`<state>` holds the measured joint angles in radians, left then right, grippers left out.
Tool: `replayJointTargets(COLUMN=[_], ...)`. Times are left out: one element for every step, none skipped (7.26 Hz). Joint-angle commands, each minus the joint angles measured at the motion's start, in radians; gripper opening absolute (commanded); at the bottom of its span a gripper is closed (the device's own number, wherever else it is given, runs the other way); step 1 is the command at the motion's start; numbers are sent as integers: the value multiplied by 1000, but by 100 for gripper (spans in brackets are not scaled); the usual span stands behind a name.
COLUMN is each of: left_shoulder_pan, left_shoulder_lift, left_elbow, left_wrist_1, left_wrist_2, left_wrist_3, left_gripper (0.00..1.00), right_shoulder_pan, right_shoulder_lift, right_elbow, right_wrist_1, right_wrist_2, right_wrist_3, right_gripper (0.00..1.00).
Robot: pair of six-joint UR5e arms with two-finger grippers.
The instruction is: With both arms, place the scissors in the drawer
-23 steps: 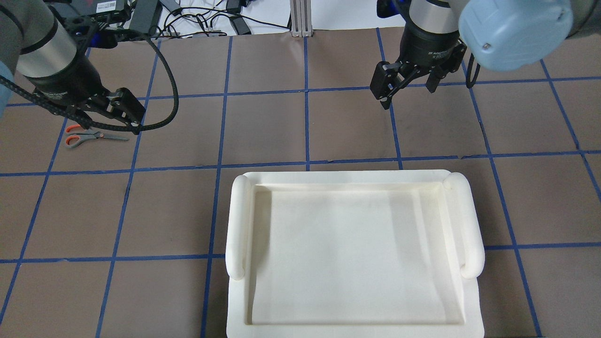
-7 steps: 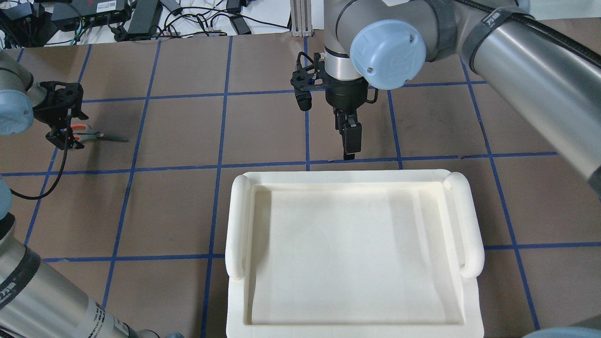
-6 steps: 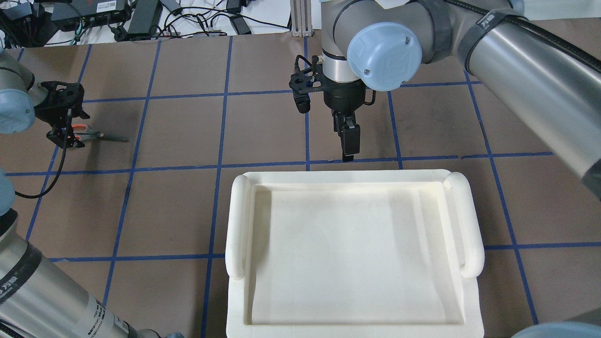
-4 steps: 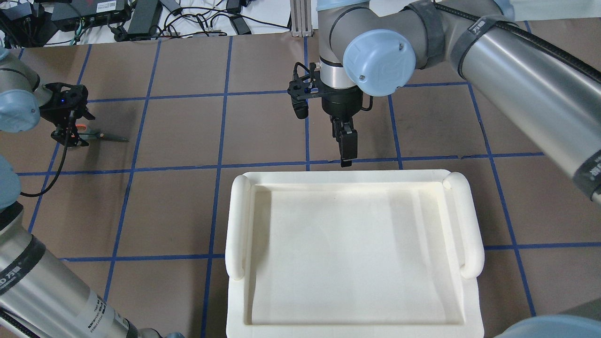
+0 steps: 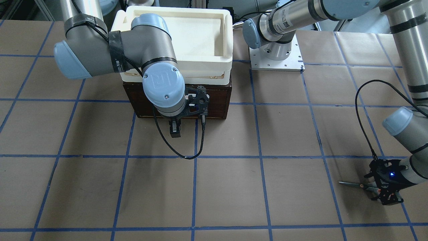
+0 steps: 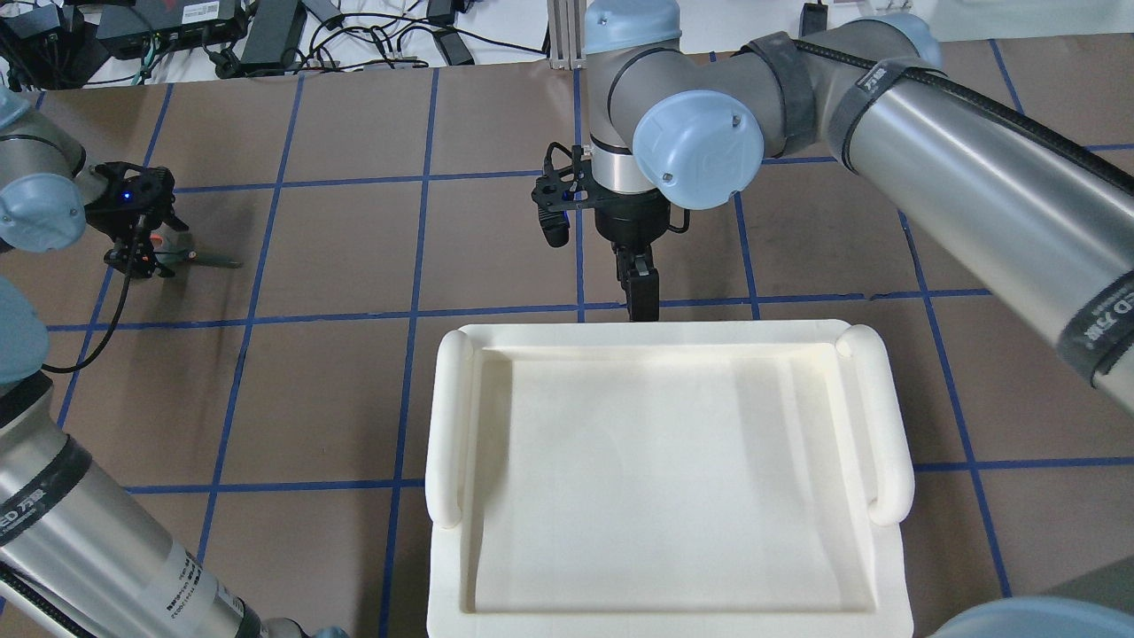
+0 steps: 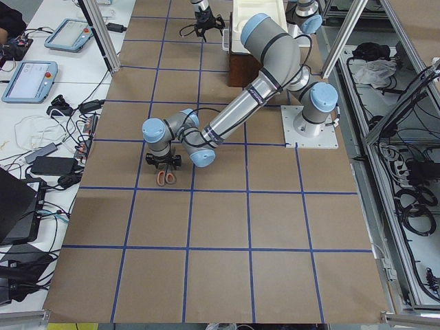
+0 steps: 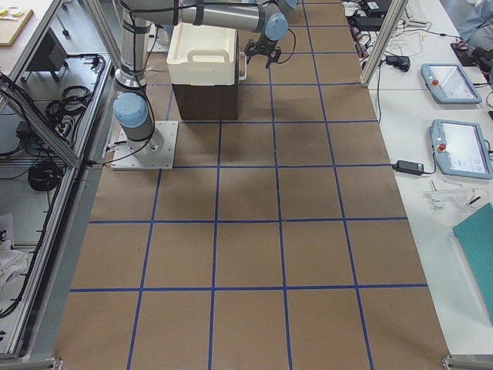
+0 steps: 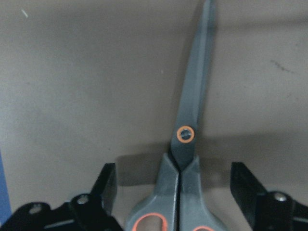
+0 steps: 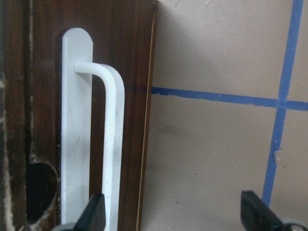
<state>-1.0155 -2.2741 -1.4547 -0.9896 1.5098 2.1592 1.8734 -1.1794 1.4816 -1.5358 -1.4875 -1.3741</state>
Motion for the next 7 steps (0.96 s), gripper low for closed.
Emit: replayJointTargets(left_shoulder_pan=[0,0,0,0,0,-2,-8], left_shoulder_lift=[-4,-4,-2,-2,-1,4,14], left_elbow=[0,0,0,0,0,0,0], left_wrist_1=[0,2,2,21,26,26,22], left_wrist_2=[-14,-13,-11,-5,-2,-2,-2], left_wrist_3=[4,5,22,28,31,31,31], left_gripper=[78,60,22,0,0,0,0], right_shoulder_pan=[1,1,1,1,1,0,1], right_shoulder_lift=[3,12,14,14,14,12,12], right_elbow=[6,6,5,6,5,5,5], right_wrist_1=[6,6,8,17,26,31,54], right_wrist_2=[12,13,13,13,13,12,12], right_wrist_3=[4,21,39,44,59,63,67], right_gripper=[100,100,100,100,100,100,100])
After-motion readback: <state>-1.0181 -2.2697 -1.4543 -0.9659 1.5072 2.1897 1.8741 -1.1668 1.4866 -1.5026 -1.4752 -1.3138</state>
